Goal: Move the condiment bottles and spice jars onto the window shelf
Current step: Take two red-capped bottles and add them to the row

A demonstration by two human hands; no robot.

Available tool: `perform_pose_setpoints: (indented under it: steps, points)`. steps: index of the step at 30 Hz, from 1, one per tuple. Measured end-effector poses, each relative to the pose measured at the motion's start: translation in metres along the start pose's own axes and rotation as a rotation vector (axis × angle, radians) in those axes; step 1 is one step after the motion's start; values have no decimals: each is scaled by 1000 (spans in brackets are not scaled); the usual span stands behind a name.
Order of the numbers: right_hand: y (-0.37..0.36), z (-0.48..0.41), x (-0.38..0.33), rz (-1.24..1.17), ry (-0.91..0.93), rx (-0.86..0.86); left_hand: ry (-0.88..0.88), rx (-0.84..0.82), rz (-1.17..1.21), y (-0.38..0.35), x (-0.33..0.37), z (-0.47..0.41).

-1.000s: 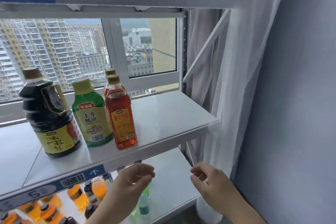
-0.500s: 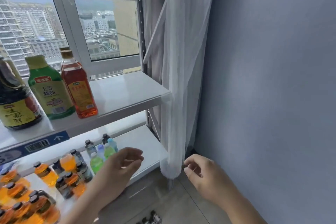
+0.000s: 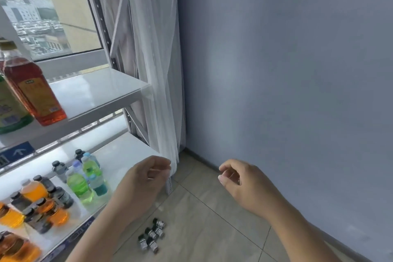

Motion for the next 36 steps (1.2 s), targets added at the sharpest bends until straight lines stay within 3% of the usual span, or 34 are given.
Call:
perform_pose_setpoints:
  steps: [11, 24, 31, 36]
  points:
    - [99, 91, 33, -39, 16, 149, -136, -23, -12, -35, 108, 57]
    - [237, 202, 118, -77, 16, 179, -162, 2, 67, -123, 245, 157]
    - [260, 255, 129, -85, 0, 261, -257, -54, -73, -140, 280, 194]
    - [261, 291, 131, 33, -39, 253, -449, -37, -421, -150, 291, 211]
Point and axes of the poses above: each hand's wrist, its own z-axis away from the middle knuckle, its own y-axis out of the back of the hand, x = y × z, the point moved 3 cm from there along -z, towards the middle knuckle, and after that the axes turned 14 degrees about -z, right-handed, at the moved point
